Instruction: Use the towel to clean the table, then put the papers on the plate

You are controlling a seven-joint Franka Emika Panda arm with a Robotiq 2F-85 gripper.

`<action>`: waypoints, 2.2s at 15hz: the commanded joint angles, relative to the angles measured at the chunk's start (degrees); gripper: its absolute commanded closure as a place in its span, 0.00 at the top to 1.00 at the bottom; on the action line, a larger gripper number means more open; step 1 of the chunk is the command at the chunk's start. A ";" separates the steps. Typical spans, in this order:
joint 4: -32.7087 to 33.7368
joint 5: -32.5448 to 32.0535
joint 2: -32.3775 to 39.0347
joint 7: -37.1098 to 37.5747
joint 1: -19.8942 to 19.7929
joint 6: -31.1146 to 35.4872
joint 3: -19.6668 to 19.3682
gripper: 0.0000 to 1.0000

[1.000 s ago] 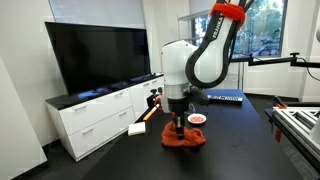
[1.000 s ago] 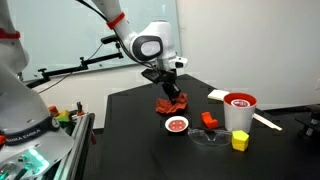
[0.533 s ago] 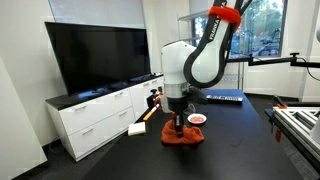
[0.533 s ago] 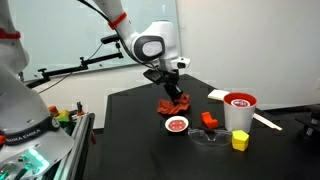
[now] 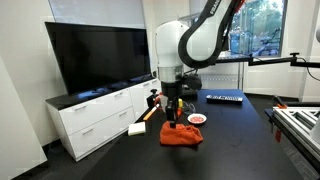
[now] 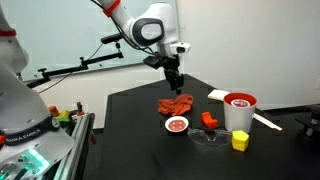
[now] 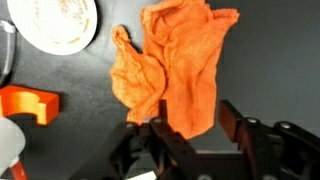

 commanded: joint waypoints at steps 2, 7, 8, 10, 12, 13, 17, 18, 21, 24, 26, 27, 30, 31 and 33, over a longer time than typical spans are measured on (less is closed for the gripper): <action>1.14 -2.67 -7.80 4.03 0.57 -8.75 0.14 0.97; 2.45 -6.49 -9.17 7.95 0.42 -14.07 0.65 1.00; 2.67 -7.08 -9.00 8.58 0.43 -14.52 0.68 1.00; 3.40 -7.93 -8.60 9.67 0.42 -15.76 0.72 1.00; 5.65 -8.39 -6.67 10.96 0.34 -16.47 0.60 1.00; 7.80 -9.22 -4.43 12.50 0.30 -16.34 0.29 1.00; 16.98 -10.04 5.75 17.31 0.52 -14.78 -2.06 1.00; 19.40 -9.60 8.41 18.21 0.71 -14.13 -2.79 1.00; 19.17 -8.00 10.13 16.91 0.76 -11.59 -3.74 1.00; 22.99 -7.79 13.65 18.38 1.06 -11.08 -4.31 1.00; 22.89 -7.43 13.52 17.72 0.90 -10.99 -3.91 1.00; 23.04 -7.92 14.19 16.00 0.67 -10.36 -3.70 1.00; 24.28 -8.08 17.13 10.82 -0.24 -8.86 -3.08 1.00; 24.87 -8.13 18.13 8.26 -0.73 -8.03 -2.85 1.00; 26.40 -7.79 20.29 4.36 -1.66 -6.17 -2.65 1.00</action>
